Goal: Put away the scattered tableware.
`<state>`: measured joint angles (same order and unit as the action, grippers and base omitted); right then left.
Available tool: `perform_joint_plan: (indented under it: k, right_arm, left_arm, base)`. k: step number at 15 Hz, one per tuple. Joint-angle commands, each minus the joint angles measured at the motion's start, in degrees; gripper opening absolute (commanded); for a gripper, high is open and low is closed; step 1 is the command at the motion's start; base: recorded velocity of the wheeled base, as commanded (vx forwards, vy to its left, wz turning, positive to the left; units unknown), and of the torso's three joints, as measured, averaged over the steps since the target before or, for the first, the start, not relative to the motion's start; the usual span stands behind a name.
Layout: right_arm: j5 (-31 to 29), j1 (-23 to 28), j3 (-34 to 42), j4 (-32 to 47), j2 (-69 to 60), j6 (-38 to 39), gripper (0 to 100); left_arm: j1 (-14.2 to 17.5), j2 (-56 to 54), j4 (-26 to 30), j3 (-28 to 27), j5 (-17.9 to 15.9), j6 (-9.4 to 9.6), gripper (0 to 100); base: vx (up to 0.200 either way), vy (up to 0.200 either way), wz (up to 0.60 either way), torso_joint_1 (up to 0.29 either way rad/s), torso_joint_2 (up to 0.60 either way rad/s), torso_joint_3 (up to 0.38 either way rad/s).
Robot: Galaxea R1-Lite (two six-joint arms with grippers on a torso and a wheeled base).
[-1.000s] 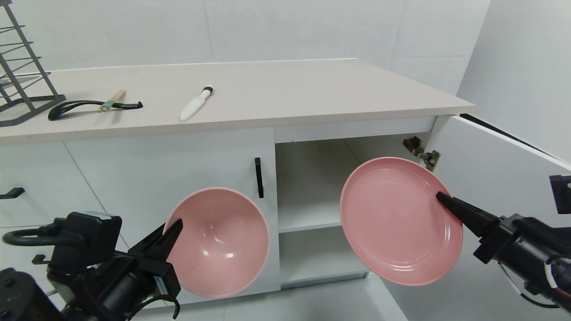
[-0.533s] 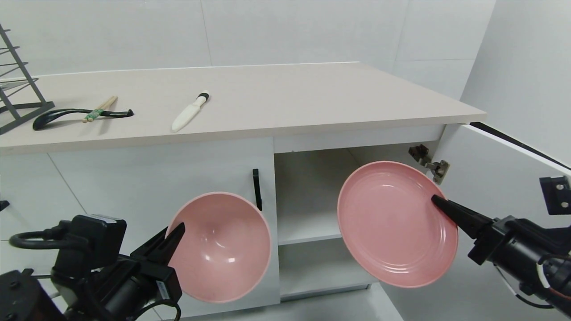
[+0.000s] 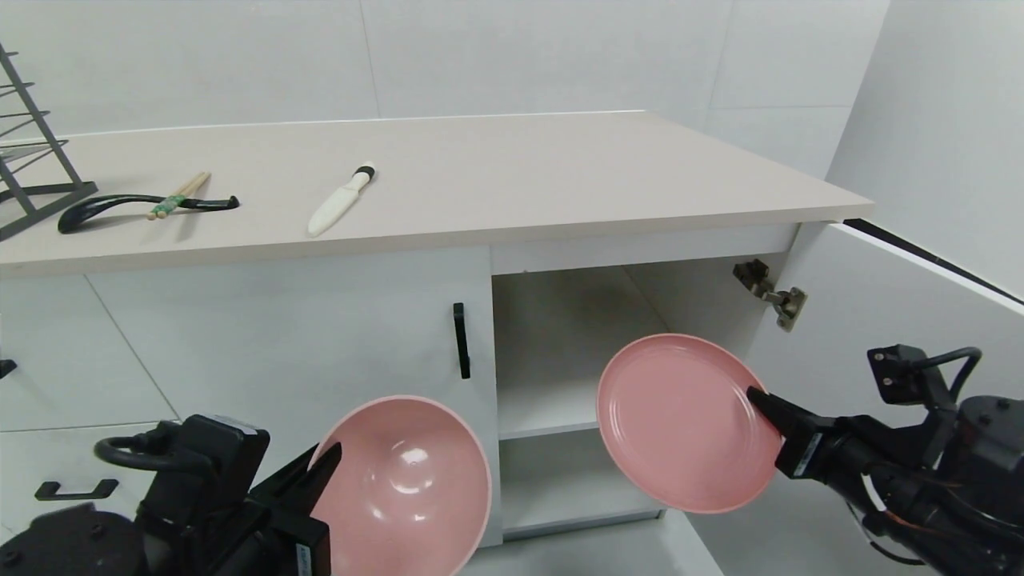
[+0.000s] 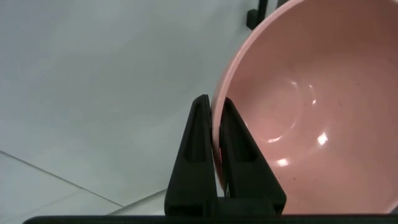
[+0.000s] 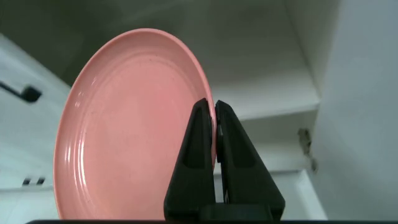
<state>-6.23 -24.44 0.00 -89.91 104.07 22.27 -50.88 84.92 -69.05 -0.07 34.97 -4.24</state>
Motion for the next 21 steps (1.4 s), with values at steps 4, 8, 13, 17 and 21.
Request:
perform_joint_plan:
  k: [4, 8, 13, 17, 21]
  right_arm:
    - [-0.2, -1.2, 0.0, -0.1, 3.2, 0.2, 0]
    - [-3.1, -2.6, 0.0, -0.1, 5.1, 0.2, 0]
    - [-10.3, -8.6, 0.0, -0.1, 8.4, 3.6, 0]
    - [-13.4, -12.2, -0.1, -0.1, 11.3, 9.3, 0]
    - [-13.5, -12.1, -0.3, -0.1, 12.5, 11.5, 0]
  left_arm:
    - [-0.8, -0.5, 0.4, 0.0, 0.0, -0.68, 0]
    - [0.3, -0.1, 0.1, 0.0, -0.1, -2.7, 0]
    - [-5.5, -3.1, 0.8, 0.0, 0.1, -2.53, 0]
    - [-5.5, -3.5, 2.7, 0.0, 0.2, -2.53, 0]
    - [-5.5, -3.5, 2.9, 0.0, 0.2, -2.53, 0]
  base:
    - [0.05, 0.0, 0.0, -0.001, 0.0, -0.001]
    - [0.2, 0.0, 0.0, 0.0, 0.0, 0.005]
    - [0.0, 0.0, 0.0, 0.0, 0.0, 0.0]
    - [0.0, 0.0, 0.0, 0.0, 0.0, 0.0]
    - [0.0, 0.0, 0.0, 0.0, 0.0, 0.0]
